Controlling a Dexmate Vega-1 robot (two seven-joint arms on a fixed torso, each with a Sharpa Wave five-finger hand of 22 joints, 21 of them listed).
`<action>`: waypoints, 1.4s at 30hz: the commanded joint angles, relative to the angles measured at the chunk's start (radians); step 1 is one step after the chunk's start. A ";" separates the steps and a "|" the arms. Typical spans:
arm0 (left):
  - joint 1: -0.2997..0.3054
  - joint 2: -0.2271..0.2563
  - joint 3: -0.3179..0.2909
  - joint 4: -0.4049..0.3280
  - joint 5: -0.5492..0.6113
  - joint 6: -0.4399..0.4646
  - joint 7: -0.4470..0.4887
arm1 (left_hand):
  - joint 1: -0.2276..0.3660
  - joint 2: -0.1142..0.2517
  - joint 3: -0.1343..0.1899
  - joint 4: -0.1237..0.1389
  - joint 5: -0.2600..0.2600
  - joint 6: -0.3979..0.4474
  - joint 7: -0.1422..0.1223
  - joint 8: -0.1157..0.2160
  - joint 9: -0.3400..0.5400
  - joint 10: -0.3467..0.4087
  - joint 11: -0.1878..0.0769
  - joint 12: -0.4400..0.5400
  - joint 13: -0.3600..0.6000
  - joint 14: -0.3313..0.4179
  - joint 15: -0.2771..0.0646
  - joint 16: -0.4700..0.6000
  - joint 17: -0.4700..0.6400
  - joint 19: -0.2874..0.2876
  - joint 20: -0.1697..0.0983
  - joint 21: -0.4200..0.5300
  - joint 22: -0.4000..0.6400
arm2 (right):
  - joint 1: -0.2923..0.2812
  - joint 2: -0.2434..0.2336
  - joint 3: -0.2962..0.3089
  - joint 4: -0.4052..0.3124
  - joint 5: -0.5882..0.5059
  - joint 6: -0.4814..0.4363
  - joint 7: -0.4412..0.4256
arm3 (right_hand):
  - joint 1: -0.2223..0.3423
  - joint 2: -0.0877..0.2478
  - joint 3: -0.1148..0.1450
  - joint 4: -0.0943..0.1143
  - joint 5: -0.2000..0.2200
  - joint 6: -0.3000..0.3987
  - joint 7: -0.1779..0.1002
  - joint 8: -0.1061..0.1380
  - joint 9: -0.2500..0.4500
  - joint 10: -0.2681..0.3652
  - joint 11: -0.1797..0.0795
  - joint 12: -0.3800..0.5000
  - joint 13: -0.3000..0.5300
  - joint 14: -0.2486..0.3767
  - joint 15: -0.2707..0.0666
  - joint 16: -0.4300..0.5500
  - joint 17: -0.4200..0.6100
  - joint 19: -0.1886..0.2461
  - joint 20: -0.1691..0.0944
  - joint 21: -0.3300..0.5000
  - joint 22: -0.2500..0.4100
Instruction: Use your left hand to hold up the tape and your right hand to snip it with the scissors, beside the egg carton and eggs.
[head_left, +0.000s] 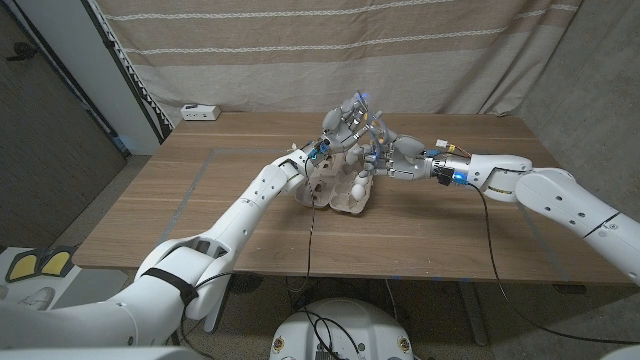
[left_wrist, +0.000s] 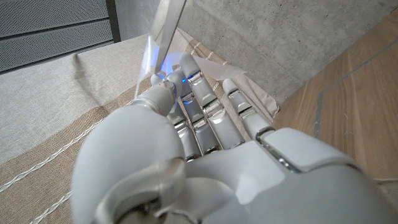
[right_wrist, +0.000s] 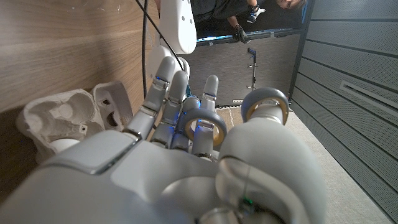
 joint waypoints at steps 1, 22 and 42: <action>-0.008 -0.003 0.003 0.011 0.003 0.011 -0.009 | 0.008 0.000 0.002 0.000 0.007 0.016 0.006 0.007 -0.001 0.021 -0.012 0.069 0.389 0.010 -0.004 0.007 0.004 -0.007 -0.137 0.003 0.002 | 0.002 0.005 -0.002 0.003 0.002 0.002 0.003 | 0.004 -0.002 -0.005 0.006 -0.004 -0.037 0.048 -0.004 0.003 0.019 -0.012 0.002 -0.002 0.008 -0.051 0.000 0.002 0.003 0.004 -0.004 0.001; -0.008 -0.002 0.008 0.005 0.006 0.027 -0.003 | 0.009 -0.002 0.003 0.000 0.006 0.017 0.004 0.010 -0.005 0.023 -0.012 0.070 0.386 0.012 -0.004 0.006 0.004 -0.007 -0.136 0.005 0.002 | 0.019 0.011 -0.006 0.019 -0.002 0.003 0.022 | 0.012 0.002 -0.001 0.003 -0.004 -0.032 0.046 -0.010 0.007 0.022 -0.014 0.004 0.001 0.008 -0.050 0.002 0.004 0.008 0.002 -0.010 0.001; -0.003 0.004 0.009 -0.004 0.004 0.037 -0.021 | 0.009 -0.003 0.005 0.001 0.007 0.019 0.005 0.021 0.001 0.024 -0.012 0.074 0.385 0.015 -0.004 0.005 0.004 -0.008 -0.136 0.008 0.002 | 0.008 0.011 -0.006 0.002 -0.001 0.001 0.003 | 0.015 0.002 0.001 0.002 -0.004 -0.027 0.047 -0.014 0.010 0.027 -0.014 0.010 0.010 0.014 -0.059 0.004 -0.002 0.011 0.000 -0.015 0.002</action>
